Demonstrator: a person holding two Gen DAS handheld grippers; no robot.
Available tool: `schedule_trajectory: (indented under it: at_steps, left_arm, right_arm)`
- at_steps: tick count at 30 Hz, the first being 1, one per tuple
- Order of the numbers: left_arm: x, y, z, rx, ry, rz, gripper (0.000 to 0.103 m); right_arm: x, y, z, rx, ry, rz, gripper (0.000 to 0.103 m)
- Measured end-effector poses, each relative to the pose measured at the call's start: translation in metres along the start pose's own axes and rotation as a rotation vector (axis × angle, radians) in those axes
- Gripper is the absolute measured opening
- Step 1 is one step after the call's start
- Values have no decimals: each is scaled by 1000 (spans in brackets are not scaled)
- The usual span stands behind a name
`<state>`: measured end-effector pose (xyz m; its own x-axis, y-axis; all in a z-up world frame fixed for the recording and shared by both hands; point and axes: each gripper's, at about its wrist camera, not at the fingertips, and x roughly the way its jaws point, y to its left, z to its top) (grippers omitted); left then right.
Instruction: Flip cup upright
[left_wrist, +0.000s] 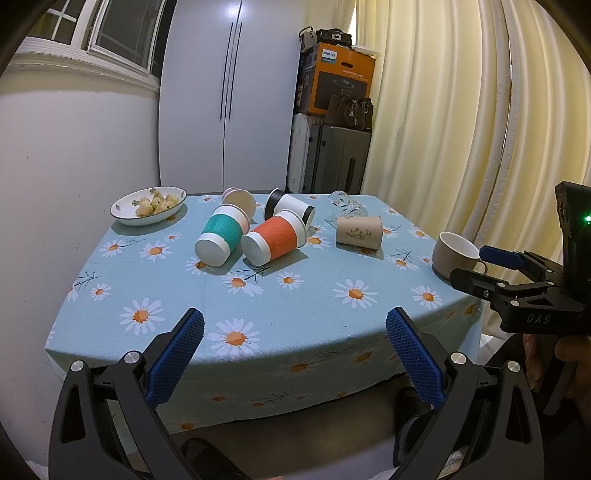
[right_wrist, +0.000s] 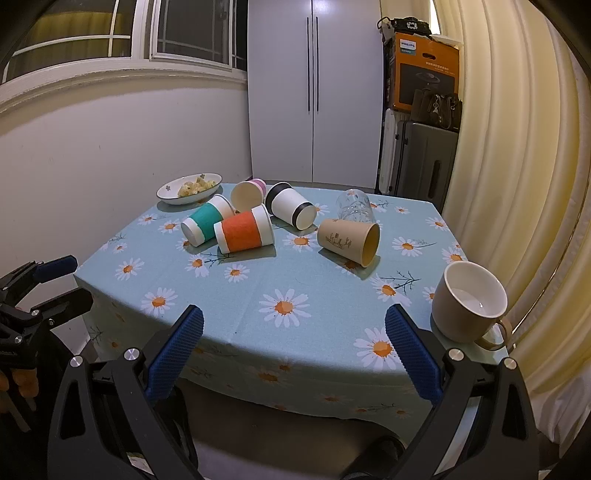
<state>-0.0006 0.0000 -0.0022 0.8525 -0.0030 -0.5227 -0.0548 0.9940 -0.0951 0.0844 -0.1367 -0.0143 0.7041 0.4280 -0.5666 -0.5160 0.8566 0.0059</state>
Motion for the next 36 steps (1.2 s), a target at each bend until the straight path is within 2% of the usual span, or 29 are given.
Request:
schedule_trajectory:
  at_steps: [25, 32, 36]
  left_arm:
    - [2, -8, -5, 5, 4, -9, 96]
    - [4, -5, -4, -8, 19, -20, 96]
    - [7, -2, -3, -33, 41, -32, 96]
  right_arm:
    - [3, -5, -8, -2, 15, 0, 98]
    - [7, -3, -7, -9, 32, 2, 98]
    - [5, -1, -4, -13, 14, 15, 98]
